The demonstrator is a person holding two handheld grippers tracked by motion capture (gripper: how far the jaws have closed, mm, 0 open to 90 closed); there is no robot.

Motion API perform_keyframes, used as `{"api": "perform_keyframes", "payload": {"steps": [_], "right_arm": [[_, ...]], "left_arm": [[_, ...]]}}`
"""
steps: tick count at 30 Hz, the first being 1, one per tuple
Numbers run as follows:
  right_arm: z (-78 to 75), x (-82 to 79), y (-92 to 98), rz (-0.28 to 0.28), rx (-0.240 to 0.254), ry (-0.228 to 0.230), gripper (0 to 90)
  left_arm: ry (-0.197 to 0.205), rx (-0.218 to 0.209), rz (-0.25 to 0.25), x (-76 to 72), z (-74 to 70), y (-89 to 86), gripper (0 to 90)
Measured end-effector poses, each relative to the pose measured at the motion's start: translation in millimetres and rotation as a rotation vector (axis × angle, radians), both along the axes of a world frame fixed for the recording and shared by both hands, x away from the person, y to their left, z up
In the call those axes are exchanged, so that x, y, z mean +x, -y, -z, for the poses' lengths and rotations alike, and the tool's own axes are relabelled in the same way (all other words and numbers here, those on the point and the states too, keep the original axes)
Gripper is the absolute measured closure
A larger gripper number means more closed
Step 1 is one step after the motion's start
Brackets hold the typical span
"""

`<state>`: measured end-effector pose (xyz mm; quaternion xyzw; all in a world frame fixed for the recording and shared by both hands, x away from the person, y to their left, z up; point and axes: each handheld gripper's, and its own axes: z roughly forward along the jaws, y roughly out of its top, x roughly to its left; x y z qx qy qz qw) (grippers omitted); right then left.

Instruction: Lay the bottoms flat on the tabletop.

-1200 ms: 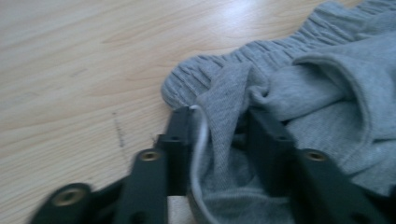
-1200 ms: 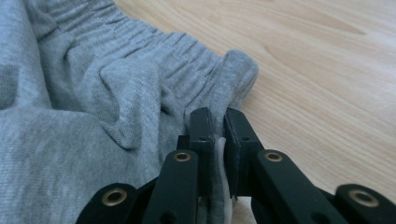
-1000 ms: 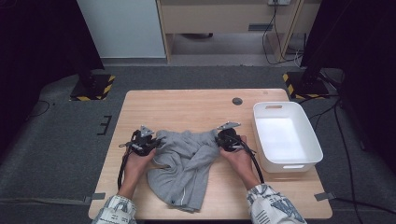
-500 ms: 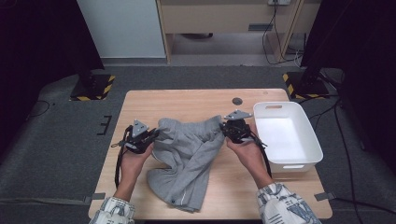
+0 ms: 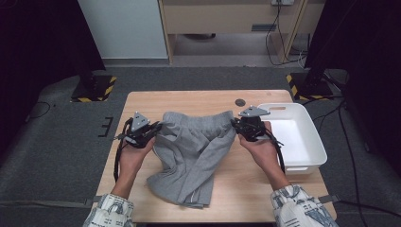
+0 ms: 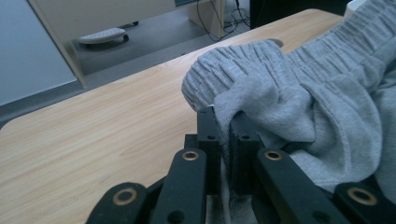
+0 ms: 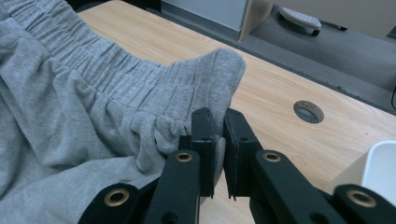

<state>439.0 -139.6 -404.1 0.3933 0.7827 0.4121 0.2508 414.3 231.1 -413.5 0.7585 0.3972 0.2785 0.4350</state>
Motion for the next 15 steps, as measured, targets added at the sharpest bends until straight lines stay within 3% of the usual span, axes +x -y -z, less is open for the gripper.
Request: {"api": "perform_keyframes", "payload": {"steps": [15], "right_arm": [[-24.7,-4.5,17.0,0.007,0.040,0.047,84.0]], "left_arm": [[0.022,-0.008,0.016,-7.2,-19.6,4.4,85.3]]}}
